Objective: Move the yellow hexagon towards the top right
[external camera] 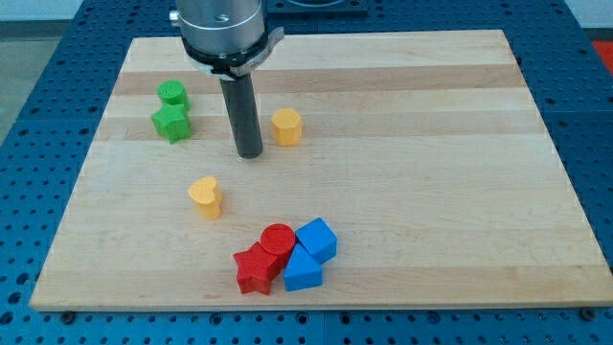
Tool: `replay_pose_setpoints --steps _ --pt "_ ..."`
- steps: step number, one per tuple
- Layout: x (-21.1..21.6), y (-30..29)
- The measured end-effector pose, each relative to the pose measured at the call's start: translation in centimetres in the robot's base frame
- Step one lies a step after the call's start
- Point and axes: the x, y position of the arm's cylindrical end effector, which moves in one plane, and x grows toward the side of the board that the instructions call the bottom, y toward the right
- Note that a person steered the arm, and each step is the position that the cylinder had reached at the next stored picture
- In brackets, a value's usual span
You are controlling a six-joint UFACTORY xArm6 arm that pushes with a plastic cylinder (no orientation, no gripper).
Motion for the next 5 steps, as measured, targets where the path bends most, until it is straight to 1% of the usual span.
replay_pose_setpoints --steps 2,3,5 --pt "-0.1 0.5" --pt "-0.5 5.3" --pt "-0.5 5.7"
